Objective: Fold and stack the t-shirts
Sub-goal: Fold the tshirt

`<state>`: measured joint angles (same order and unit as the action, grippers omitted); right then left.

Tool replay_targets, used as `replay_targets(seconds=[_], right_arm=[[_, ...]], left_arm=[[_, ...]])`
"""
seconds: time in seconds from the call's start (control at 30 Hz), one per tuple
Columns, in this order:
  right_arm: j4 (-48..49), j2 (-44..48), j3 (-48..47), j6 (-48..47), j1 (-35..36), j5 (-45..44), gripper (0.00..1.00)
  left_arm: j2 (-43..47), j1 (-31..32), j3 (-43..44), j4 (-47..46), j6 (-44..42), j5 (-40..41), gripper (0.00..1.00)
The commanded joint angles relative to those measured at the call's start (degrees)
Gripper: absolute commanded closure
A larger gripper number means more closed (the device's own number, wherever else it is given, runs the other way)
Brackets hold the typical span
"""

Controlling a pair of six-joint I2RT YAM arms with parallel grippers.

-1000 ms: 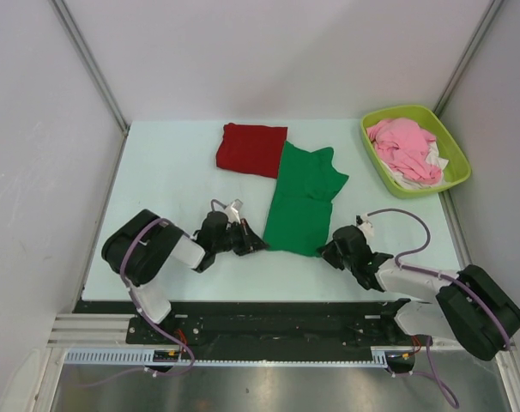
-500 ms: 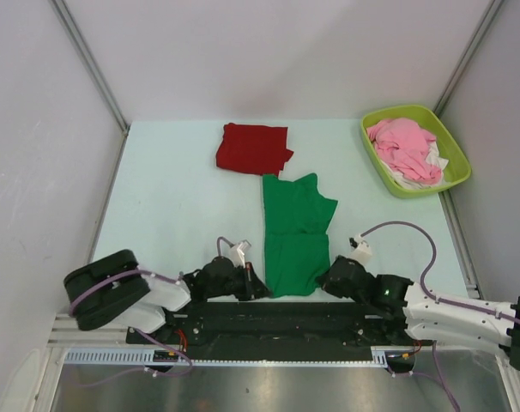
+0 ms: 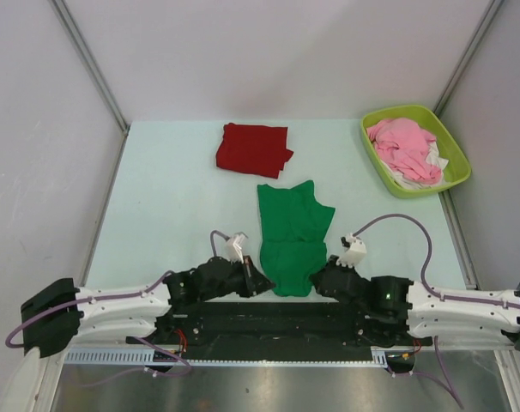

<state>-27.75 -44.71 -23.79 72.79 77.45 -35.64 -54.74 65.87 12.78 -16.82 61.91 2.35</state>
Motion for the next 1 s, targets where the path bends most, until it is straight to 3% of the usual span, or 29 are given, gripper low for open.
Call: replay_targets(seconds=[0.0,0.2,0.33,0.47,0.63,0.97], right_arm=[[8.40,2.78,-6.16,-13.96,-6.67,-0.85,1.00],[13.85,0.16,-11.79,-26.19,-21.96,11.25,1.00],[20.78,-4.75,-12.59,-29.37,-36.54,20.94,1.00],[26.77,-12.75,-14.26,-29.73,-44.99,29.56,1.00],[34.76,-22.60,-17.07,-29.38,-49.94,36.50,1.00],[40.75,-37.81,-25.42,-28.76,-55.21,40.38,1.00]], left_arm=[[0.25,-3.63,7.87,4.68,-5.74,-0.68,1.00],[-3.78,-14.42,14.81,5.39,-11.37,-6.21,1.00],[-8.96,-22.24,21.48,4.61,-15.23,-13.23,1.00],[-16.70,-27.62,27.73,3.81,-17.61,-18.87,1.00],[-24.17,-31.93,32.82,0.57,-17.44,-21.33,1.00],[-38.41,-39.05,40.13,-2.78,-17.17,-26.43,1.00]])
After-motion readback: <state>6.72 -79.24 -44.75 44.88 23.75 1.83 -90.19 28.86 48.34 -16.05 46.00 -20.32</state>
